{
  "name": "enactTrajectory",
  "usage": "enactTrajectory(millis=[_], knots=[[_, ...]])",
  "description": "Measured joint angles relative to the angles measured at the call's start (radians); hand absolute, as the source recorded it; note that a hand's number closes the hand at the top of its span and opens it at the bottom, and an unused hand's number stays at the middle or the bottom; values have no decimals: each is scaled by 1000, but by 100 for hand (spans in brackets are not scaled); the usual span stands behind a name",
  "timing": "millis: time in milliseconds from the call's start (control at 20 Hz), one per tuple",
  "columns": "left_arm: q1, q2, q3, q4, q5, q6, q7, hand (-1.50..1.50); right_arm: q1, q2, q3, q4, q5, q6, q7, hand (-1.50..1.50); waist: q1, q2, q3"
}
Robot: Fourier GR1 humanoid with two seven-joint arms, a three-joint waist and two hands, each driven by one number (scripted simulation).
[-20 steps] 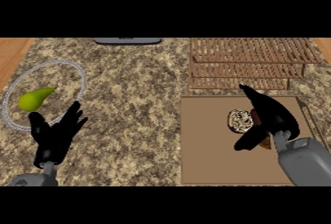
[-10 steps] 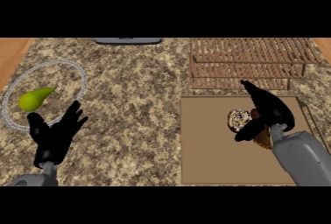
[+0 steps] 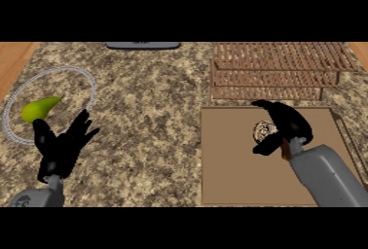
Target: Pick the cupcake from the tray and place it in the tiered shelf
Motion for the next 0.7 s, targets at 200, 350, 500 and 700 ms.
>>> enactTrajectory(millis=[200, 350, 500, 700], knots=[[5, 0, 10, -8, 5, -14, 2, 0, -1, -15, 41, 15, 33, 46, -78, 150, -2, -8, -11], [14, -13, 10, -9, -12, -9, -14, 0, 13, -3, 29, 2, 33, 54, -108, 150, -6, -10, -11], [14, -13, 12, -19, -18, -13, 6, 0, 30, 16, 25, -14, 41, 46, -150, 150, -7, -8, -10], [18, -22, 21, -18, -28, -13, -2, 0, 71, 77, 55, -91, 55, 50, -115, 150, -11, -6, -7]])
